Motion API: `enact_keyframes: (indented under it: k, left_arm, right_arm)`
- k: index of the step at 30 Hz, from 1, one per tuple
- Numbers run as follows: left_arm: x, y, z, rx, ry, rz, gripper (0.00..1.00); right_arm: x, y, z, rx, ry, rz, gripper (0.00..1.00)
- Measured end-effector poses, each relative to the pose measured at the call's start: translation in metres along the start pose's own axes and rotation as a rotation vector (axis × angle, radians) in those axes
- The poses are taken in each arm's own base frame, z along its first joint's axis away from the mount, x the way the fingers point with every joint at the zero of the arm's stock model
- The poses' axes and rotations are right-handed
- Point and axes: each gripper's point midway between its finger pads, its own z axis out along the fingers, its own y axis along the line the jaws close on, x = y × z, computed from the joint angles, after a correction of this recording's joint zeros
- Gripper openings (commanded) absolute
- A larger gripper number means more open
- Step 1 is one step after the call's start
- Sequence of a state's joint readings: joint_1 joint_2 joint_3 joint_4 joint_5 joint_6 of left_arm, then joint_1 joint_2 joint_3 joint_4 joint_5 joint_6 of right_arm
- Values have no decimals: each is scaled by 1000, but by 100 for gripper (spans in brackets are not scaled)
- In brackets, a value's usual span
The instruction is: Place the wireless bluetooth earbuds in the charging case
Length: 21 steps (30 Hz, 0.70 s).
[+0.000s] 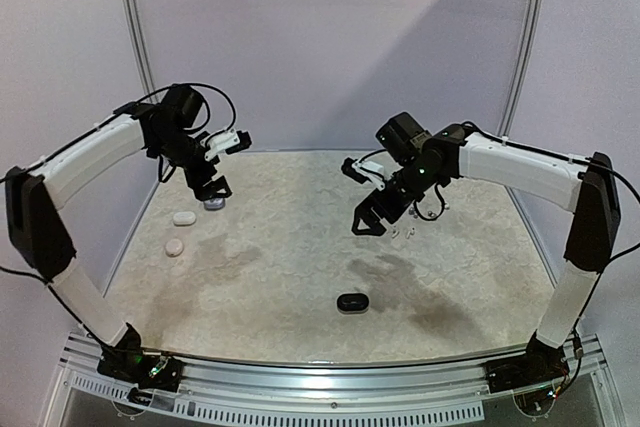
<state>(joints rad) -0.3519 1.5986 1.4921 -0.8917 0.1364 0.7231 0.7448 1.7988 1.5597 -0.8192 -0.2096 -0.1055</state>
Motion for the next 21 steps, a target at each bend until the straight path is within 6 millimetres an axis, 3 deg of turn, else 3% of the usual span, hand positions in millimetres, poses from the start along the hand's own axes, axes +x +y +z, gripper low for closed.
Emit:
enact_keyframes:
  k: [5, 11, 13, 17, 21]
  left_arm:
    - [74, 44, 52, 87, 296, -28, 94]
    - [127, 70, 99, 182, 369, -6, 96]
    - [130, 75, 107, 199, 348, 20, 97]
    - [118, 96, 123, 180, 283, 83, 95]
    - [111, 112, 147, 168, 240, 126, 88]
  right_arm:
    - [-3, -2, 3, 11, -17, -3, 99]
    - [-4, -2, 3, 9, -21, 21, 99]
    - [-3, -2, 3, 6, -20, 37, 99]
    - [-4, 0, 3, -6, -21, 73, 99]
    - [-4, 1, 3, -11, -20, 118, 99]
